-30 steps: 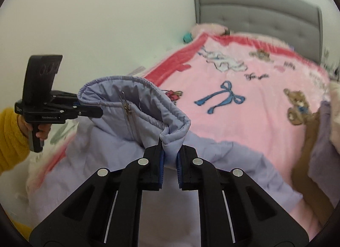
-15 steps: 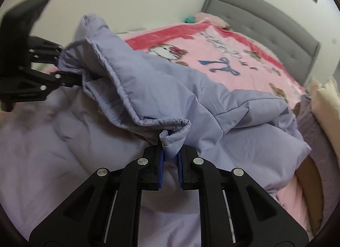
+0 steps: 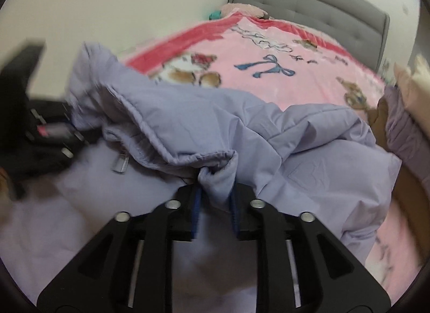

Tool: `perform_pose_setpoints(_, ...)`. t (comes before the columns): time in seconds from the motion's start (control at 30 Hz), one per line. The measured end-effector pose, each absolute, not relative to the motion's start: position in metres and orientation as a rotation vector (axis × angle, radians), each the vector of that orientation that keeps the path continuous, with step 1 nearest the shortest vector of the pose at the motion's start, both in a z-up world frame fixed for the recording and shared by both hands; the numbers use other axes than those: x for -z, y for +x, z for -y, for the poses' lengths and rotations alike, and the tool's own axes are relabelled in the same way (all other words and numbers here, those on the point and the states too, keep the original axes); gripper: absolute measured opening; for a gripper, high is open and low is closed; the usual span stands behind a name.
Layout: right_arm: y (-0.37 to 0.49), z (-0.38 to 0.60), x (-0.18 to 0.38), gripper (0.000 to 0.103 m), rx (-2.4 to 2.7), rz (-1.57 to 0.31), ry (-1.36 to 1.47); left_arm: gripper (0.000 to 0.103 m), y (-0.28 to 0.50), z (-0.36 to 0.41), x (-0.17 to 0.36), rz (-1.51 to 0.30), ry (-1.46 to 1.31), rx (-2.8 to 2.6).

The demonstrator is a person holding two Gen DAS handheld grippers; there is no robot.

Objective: Fold large clothes

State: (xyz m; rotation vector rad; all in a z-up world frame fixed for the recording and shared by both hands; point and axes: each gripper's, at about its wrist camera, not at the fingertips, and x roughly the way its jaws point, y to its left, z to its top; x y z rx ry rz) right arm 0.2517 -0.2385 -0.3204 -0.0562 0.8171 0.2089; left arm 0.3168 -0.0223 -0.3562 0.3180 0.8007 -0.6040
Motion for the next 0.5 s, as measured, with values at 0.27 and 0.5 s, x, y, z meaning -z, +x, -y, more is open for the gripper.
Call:
perform_pose_setpoints(0.27,0.239,0.253,0.250,0.067,-0.258,-0.641,0.147,0.020,0.309,0.026,0.357,-0.757,0.366,0.596)
perform_pose_setpoints(0.5,0.319,0.246,0.309,0.026,-0.247,-0.952,0.229,0.021,0.296,0.032,0.354,-0.739,0.411,0.582)
